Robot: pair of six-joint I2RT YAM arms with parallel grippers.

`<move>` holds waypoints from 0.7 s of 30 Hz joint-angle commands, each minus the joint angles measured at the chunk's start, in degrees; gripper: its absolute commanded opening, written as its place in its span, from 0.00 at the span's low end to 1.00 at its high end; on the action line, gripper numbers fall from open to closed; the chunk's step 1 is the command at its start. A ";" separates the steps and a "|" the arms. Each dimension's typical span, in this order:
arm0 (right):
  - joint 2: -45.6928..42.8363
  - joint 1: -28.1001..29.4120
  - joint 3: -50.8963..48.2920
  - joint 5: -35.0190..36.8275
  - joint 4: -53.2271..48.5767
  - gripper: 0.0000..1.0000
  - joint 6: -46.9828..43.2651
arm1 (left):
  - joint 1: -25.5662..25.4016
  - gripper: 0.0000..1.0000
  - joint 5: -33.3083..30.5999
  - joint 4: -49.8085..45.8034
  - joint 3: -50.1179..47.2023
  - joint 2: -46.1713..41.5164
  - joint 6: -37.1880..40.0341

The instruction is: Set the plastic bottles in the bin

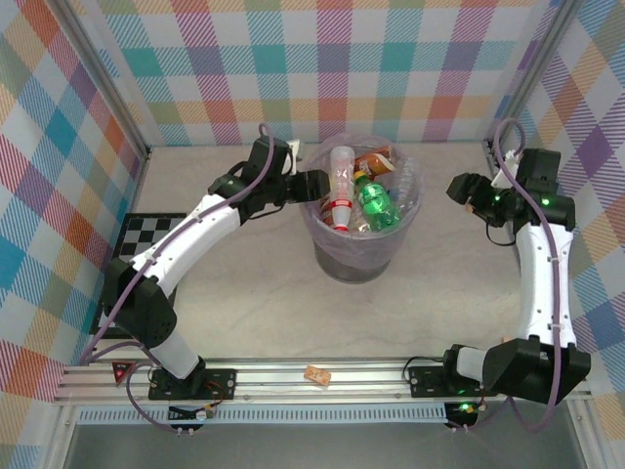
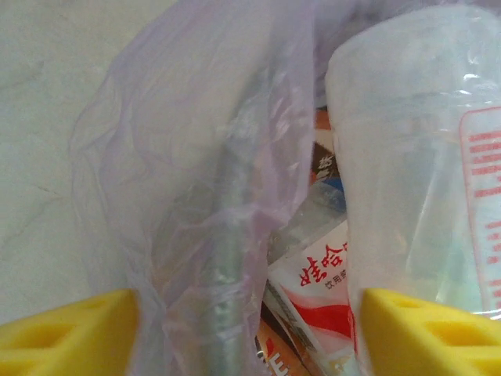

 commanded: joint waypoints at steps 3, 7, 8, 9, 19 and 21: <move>-3.79 -0.40 -4.32 4.01 5.14 0.76 -0.60 | 0.16 1.00 -2.80 -3.58 4.87 -5.67 5.53; -6.04 -0.49 -7.45 6.65 8.95 1.00 -1.31 | 1.78 1.00 -4.42 -5.47 6.46 -10.53 8.42; -6.42 -0.50 -8.12 7.81 9.62 1.00 -1.45 | 2.53 1.00 -5.04 -6.03 6.55 -12.15 8.97; -6.65 -0.52 -8.66 8.95 10.07 1.00 -1.74 | 3.22 1.00 -5.75 -6.61 6.42 -13.60 9.55; -7.03 -0.38 -24.15 15.86 22.70 1.00 -8.65 | 14.25 1.00 -21.41 -4.43 -16.61 -29.27 11.11; -6.70 -0.38 -27.30 15.49 26.38 1.00 -7.95 | 16.02 1.00 -25.04 -1.94 -22.08 -30.37 10.81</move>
